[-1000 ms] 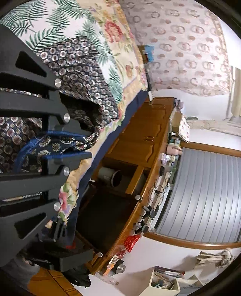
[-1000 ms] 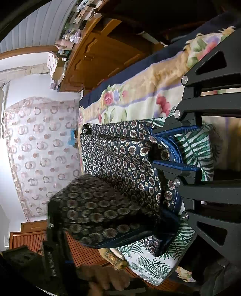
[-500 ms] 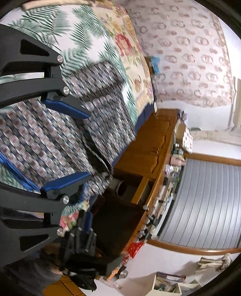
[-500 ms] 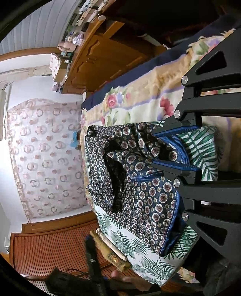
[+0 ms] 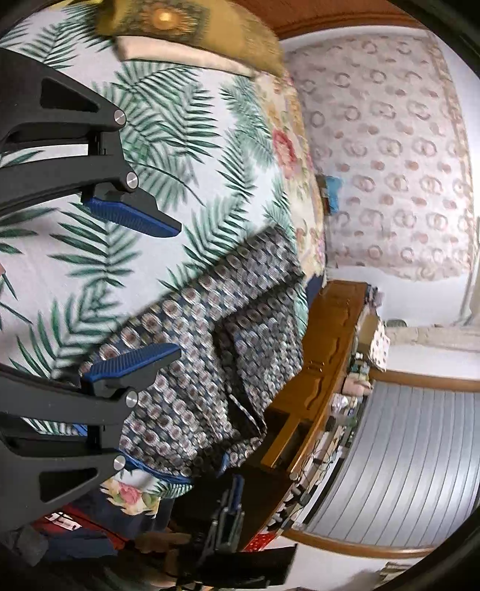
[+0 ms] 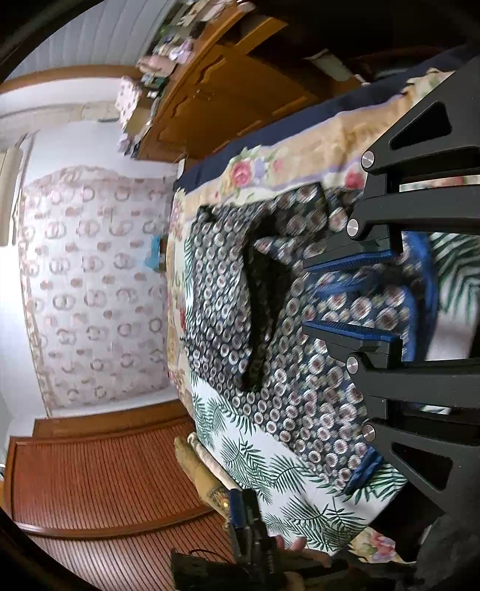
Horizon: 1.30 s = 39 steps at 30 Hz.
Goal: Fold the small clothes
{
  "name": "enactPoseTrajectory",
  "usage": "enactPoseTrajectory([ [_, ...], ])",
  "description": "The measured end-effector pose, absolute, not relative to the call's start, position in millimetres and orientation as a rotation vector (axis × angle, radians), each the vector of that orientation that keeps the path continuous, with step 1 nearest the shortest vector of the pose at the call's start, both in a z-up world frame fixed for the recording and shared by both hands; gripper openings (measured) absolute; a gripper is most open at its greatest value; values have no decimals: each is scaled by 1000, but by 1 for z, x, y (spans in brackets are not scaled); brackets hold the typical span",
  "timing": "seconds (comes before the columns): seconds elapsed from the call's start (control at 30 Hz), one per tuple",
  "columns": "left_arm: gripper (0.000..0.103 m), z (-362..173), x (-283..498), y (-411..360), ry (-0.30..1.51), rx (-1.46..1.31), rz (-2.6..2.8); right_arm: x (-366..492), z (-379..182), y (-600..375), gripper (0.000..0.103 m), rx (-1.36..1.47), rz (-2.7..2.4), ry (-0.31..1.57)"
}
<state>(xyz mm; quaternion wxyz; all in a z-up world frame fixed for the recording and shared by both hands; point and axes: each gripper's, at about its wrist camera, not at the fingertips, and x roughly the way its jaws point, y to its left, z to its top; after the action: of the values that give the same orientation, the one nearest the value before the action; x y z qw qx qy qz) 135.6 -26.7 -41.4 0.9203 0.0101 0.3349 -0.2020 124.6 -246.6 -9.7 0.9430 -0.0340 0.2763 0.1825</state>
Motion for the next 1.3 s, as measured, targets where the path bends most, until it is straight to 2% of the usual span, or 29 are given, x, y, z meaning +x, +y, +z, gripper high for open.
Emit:
enactPoseTrajectory([
  [0.13, 61, -56, 136, -12, 724, 4, -386, 141, -6, -222, 28, -107, 404, 576],
  [0.23, 61, -63, 136, -7, 740, 13, -360, 155, -3, -205, 38, -133, 433, 584],
  [0.6, 61, -71, 136, 1, 747, -13, -351, 226, -5, -144, 38, -266, 532, 687],
  [0.83, 61, -73, 133, -6, 748, -19, -380, 266, -31, -112, 38, -424, 554, 791],
  [1.1, 61, -74, 132, -15, 756, -16, -402, 282, -47, -84, 38, -601, 523, 785],
  [1.13, 61, -75, 133, -15, 756, -14, -404, 282, -48, -83, 36, -609, 526, 784],
  [1.17, 61, -75, 133, -16, 757, -13, -405, 283, -48, -82, 21, -608, 537, 787],
  [1.2, 61, -74, 132, -16, 756, -12, -406, 284, -49, -82, 10, -600, 555, 798],
  [1.3, 61, -73, 132, -16, 753, -15, -406, 280, -44, -85, 4, -589, 571, 796],
])
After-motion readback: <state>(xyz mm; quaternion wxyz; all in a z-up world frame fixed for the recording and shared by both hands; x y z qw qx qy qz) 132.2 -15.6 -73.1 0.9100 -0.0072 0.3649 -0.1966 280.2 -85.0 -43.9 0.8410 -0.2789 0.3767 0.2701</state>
